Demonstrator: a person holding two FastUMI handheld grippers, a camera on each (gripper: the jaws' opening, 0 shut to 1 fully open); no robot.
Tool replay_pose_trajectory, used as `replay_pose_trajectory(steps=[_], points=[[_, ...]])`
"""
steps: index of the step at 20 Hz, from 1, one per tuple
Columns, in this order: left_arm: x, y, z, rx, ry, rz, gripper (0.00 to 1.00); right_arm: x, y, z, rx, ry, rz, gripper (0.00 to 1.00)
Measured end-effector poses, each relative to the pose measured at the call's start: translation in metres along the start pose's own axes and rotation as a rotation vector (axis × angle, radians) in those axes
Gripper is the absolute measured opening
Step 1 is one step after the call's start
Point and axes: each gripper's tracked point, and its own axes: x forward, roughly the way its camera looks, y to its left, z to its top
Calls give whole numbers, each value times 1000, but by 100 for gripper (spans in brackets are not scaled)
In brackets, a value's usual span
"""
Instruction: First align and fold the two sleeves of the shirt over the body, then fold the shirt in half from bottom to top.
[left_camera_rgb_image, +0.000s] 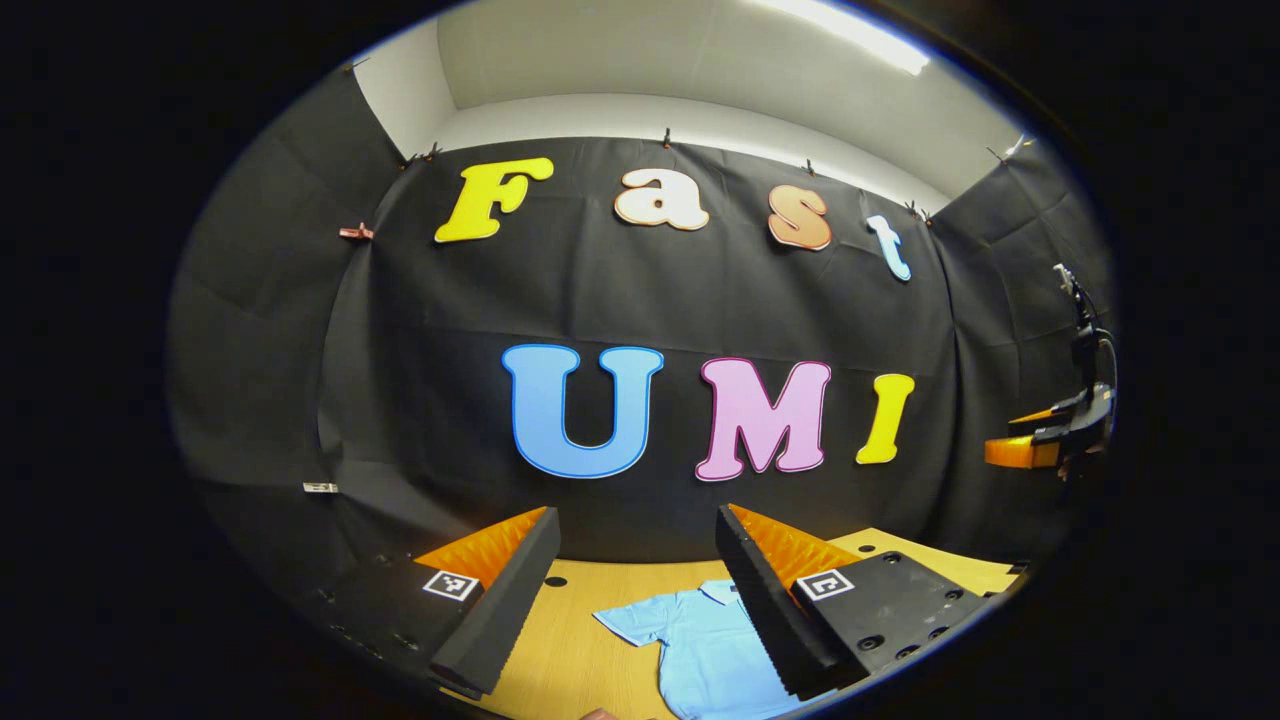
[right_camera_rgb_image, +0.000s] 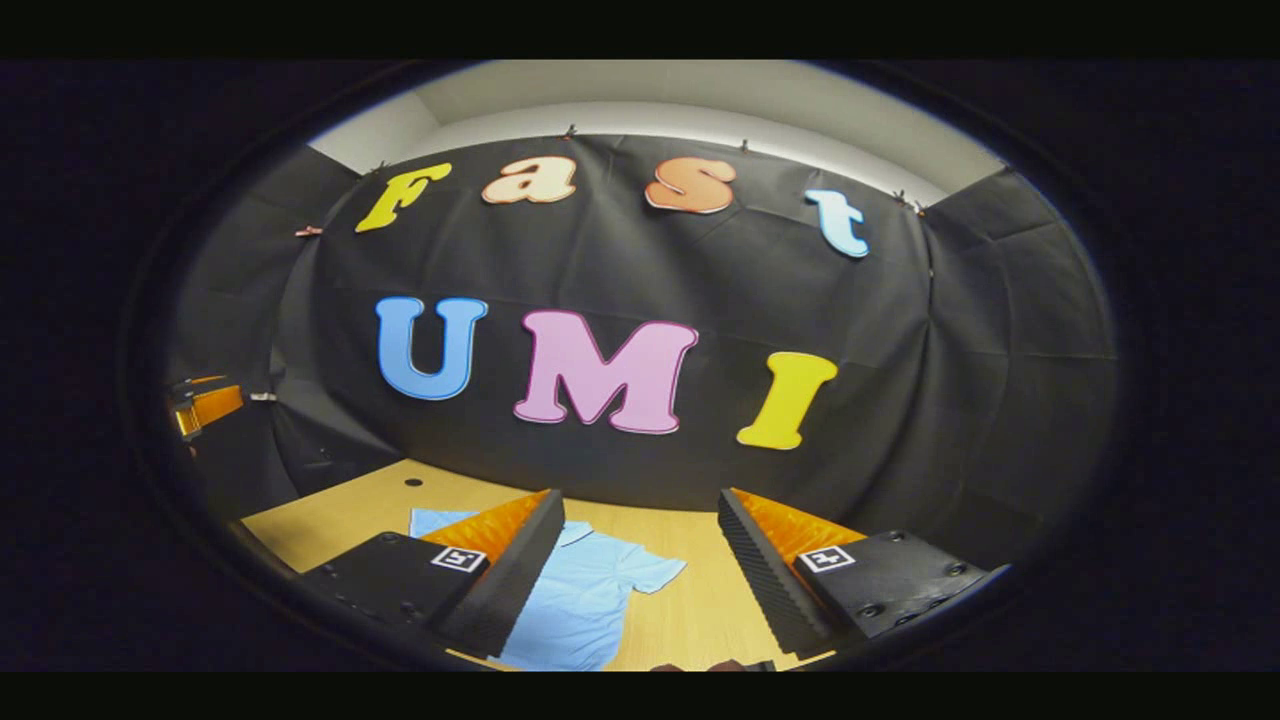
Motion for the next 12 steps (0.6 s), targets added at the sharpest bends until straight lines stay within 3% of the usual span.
replay_pose_trajectory(steps=[6, 12], points=[[13, 8, -23, -5, 49, 26, 99, 71, 8, -47, 16, 115, 96, 97], [50, -1, -41, 9, 98, 78, 99, 191, -17, -157, 19, 333, 146, 97]])
